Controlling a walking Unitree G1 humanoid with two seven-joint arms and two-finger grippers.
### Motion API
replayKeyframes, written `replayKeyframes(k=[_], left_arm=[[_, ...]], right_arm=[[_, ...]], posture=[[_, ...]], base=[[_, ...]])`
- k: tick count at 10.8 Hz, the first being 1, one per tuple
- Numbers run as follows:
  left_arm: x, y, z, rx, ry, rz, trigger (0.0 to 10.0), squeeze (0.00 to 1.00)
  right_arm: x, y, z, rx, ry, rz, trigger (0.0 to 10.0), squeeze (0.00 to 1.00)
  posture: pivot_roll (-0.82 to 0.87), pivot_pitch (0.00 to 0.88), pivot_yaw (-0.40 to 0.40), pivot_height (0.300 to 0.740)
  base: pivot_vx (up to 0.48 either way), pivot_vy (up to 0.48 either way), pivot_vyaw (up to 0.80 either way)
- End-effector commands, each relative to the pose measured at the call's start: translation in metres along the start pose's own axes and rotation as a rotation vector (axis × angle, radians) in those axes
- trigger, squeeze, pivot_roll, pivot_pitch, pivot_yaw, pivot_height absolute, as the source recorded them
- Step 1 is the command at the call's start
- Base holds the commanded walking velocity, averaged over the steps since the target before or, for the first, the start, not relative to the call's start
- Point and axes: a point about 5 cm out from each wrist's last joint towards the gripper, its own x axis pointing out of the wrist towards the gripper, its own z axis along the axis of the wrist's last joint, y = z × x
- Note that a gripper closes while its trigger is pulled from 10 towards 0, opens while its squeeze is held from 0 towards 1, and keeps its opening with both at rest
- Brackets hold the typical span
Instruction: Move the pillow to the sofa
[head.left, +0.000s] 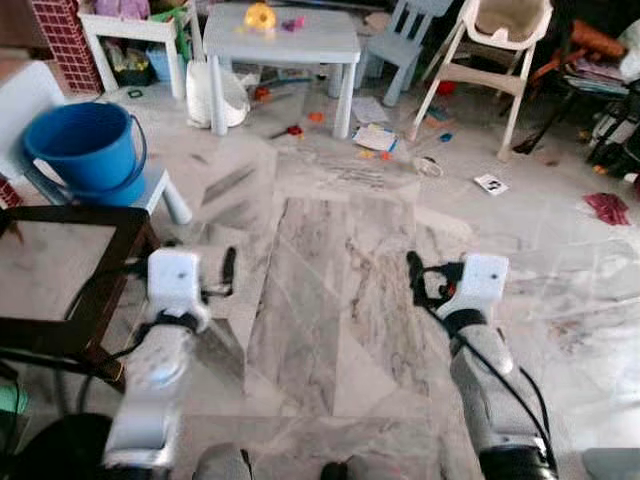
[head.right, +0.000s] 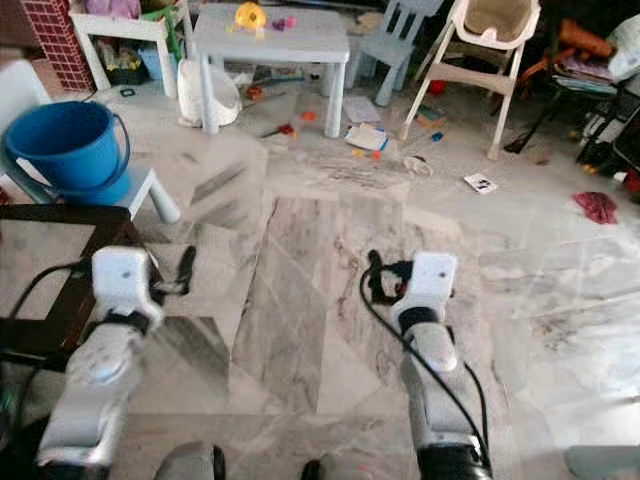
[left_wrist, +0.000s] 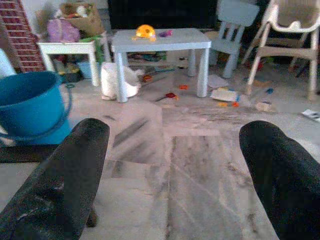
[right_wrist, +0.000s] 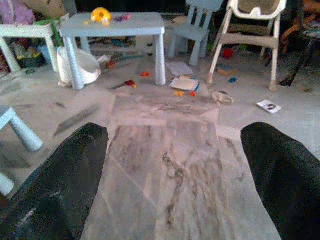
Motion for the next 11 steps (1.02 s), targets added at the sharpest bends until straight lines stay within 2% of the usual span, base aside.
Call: replayKeyframes(k=[1,4,5,8,11], left_arm=[[0.0,-0.004,0.002,0.022,0.004,-0.014,10.0,0.0],[0.008,0.006,0.011,0.002,-0.016,-0.015,10.0,0.0],[0.006,0.004,0.009,-0.047,0.01,-0.04,10.0,0.0],[-0.002,-0.008,0.004,-0.058,0.025,-0.099,10.0,0.0],[-0.001,-0.015,0.004,-0.087,0.032,-0.148,10.0,0.0]], right_arm=[[0.0,-0.006,0.004,-0.021,-0.002,-0.031,10.0,0.0],[-0.003,-0.017,-0.005,0.0,0.036,-0.105,10.0,0.0],[-0.006,-0.02,-0.008,0.009,0.05,-0.13,10.0,0.0],[-0.011,-0.019,-0.013,0.015,0.069,-0.136,10.0,0.0],[-0.008,-0.019,-0.011,-0.002,0.061,-0.127,10.0,0.0]], posture=[[0.04,0.061,-0.074,0.74],[0.04,0.091,-0.055,0.74],[0.04,0.102,-0.049,0.74],[0.04,0.103,-0.052,0.74],[0.03,0.09,-0.06,0.74]], base=[[0.0,0.0,0.0],[0.0,0.0,-0.79],[0.0,0.0,-0.79],[0.0,0.0,-0.79],[0.084,0.0,-0.79]])
